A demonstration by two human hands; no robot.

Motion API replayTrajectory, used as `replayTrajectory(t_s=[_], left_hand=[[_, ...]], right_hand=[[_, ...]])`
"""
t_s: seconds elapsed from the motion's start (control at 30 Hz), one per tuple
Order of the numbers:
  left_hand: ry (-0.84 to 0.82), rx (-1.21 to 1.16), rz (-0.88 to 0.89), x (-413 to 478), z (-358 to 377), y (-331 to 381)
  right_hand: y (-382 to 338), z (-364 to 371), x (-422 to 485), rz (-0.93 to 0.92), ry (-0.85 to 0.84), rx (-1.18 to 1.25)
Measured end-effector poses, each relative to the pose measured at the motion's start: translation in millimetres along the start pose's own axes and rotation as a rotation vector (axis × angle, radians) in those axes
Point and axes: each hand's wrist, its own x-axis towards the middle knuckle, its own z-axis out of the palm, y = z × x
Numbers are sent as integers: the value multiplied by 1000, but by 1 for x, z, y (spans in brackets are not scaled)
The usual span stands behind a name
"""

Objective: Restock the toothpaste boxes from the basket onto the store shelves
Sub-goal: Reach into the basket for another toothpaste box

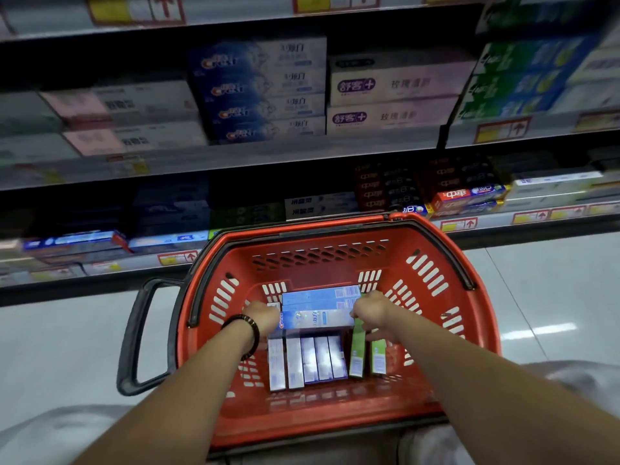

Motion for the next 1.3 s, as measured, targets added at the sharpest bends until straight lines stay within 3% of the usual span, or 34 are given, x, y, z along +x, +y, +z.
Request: replayTrajectory(t_s=[0.5,0.9,1.3], left_hand=[[-108,-118,-121,18,7,-13],[-92,-142,-154,16,13,-13],[-17,-50,-13,18,8,-8]], right_hand=[[5,2,4,2,-76,7],[12,10,22,29,-100,50],[14,3,27,1,8,125]])
